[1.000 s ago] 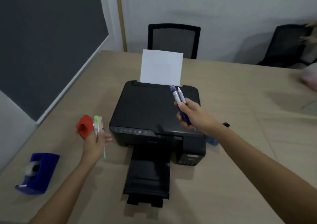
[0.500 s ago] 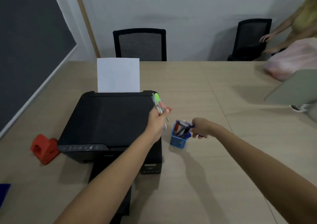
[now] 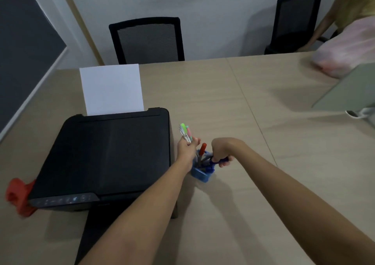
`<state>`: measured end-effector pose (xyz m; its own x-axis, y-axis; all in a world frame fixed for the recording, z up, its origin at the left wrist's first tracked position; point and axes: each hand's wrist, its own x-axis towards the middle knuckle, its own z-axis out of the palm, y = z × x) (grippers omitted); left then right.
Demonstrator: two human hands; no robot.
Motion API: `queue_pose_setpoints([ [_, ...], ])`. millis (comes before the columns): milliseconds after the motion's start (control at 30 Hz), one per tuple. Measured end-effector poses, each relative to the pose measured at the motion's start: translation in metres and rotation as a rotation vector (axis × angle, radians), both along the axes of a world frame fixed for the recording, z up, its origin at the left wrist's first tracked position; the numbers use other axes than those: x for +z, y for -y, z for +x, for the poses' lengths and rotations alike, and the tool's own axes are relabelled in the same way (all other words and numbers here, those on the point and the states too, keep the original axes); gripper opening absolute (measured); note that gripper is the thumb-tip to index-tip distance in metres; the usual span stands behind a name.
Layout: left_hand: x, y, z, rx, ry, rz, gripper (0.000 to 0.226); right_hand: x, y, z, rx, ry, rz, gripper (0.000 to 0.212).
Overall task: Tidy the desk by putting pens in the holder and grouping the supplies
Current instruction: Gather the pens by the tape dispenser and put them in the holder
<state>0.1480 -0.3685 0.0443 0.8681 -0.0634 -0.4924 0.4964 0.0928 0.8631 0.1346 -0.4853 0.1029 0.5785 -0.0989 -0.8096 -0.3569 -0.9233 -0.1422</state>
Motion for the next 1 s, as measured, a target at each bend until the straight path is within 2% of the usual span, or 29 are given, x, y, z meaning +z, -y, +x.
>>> queue_pose_setpoints([
  [233,-0.026,0.005,-0.009,-0.059,0.017,-0.005,0.022,-0.015,-0.005,0.018,-0.006,-0.013,0.004,0.027],
  [367,-0.026,0.009,-0.008,-0.034,0.005,-0.053,0.022,-0.014,0.005,0.017,-0.074,0.134,0.007,0.029],
  [533,-0.026,0.008,-0.004,-0.045,-0.023,-0.067,0.006,-0.011,0.013,0.010,0.054,0.380,-0.139,0.024],
  [567,-0.024,0.006,-0.003,-0.051,0.000,-0.070,0.008,-0.011,0.014,0.009,0.023,0.431,-0.111,0.024],
  [667,-0.016,0.003,-0.002,-0.054,-0.034,-0.167,0.044,-0.015,0.014,0.005,-0.133,0.622,-0.001,0.024],
  [733,-0.014,0.001,-0.005,-0.056,-0.048,-0.186,0.052,-0.025,0.011,0.002,-0.170,0.678,0.034,0.020],
  [867,-0.012,0.006,-0.020,-0.181,0.136,0.136,0.030,-0.050,0.008,-0.014,-0.256,0.737,0.088,0.021],
  [933,-0.018,0.008,-0.024,-0.283,0.247,0.323,0.025,-0.061,0.012,-0.024,-0.404,0.858,0.131,0.021],
  [1000,-0.024,0.007,-0.031,-0.348,0.317,0.435,0.023,-0.068,0.013,-0.034,-0.565,0.882,0.206,0.023],
])
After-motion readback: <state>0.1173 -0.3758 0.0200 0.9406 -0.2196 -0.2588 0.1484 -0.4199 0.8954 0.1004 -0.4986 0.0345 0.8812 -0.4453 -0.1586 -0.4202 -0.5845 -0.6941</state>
